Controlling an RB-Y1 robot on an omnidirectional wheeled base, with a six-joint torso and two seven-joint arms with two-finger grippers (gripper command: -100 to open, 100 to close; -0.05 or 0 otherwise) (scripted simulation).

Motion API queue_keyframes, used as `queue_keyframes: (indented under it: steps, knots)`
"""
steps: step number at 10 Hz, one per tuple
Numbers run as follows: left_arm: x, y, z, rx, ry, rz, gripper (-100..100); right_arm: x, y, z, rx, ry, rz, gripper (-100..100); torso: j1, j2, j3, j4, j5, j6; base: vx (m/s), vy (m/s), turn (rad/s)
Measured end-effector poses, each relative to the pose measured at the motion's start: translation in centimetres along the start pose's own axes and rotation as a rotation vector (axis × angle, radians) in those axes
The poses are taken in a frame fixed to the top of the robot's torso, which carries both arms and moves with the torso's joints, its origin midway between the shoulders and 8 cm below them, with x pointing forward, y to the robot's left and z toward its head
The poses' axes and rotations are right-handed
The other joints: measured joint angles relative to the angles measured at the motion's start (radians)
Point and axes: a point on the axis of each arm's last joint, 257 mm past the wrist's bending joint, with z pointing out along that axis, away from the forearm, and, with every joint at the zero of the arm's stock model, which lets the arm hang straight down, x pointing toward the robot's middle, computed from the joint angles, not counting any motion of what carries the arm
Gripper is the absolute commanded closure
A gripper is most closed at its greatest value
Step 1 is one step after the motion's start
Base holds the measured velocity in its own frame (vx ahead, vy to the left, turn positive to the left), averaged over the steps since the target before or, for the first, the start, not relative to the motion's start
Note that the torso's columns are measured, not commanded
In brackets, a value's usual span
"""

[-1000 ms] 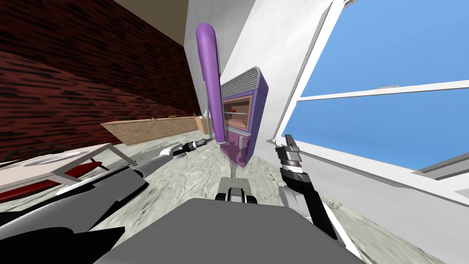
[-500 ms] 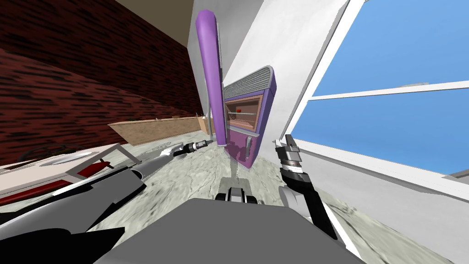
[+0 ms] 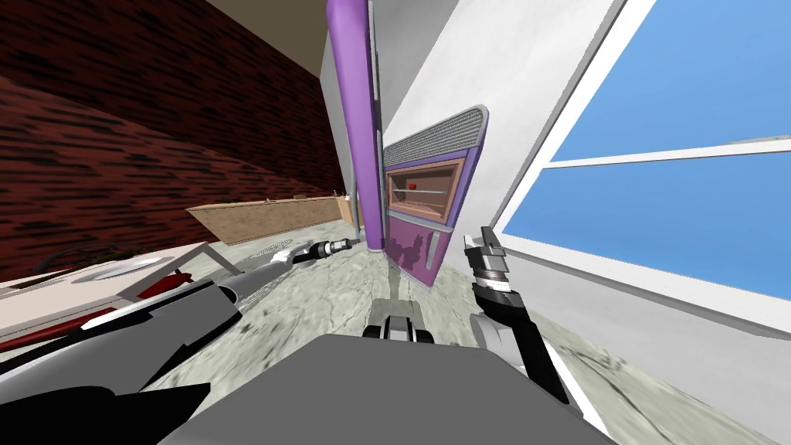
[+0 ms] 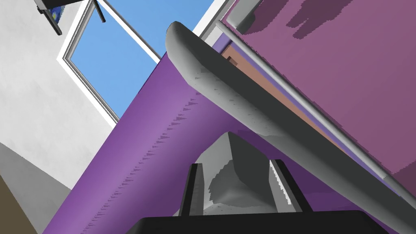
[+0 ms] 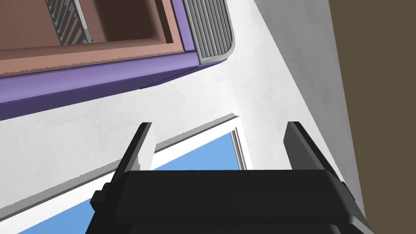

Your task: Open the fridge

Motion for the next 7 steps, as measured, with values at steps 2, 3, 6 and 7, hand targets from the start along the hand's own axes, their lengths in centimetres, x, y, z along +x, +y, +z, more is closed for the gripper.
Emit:
queue_keyframes:
  steps: [2,3,6,7]
  knots:
    - [0.8,-0.9,0.1,0.035,0.031,-0.003,100,0.0,0.0,0.0,0.0,0.0,0.0,0,-0.002,-0.001,-0.001,0.0,-0.001,0.001,0.056,0.28,0.003]
    - [1.3,-1.7,0.2,0.059,0.05,-0.002,100,0.0,0.0,0.0,0.0,0.0,0.0,0,-0.001,0.003,0.001,0.001,0.0,0.0,0.085,0.236,0.006]
    - [2.7,-3.2,0.4,0.115,0.1,-0.007,100,0.0,0.0,0.0,0.0,0.0,0.0,0,0.001,0.003,0.001,0.002,0.0,0.0,0.077,0.253,0.01]
    - [2.8,-3.3,0.4,0.12,0.104,-0.007,100,0.0,0.0,0.0,0.0,0.0,0.0,0,-0.008,0.005,0.003,-0.002,0.0,0.0,0.083,0.156,-0.006]
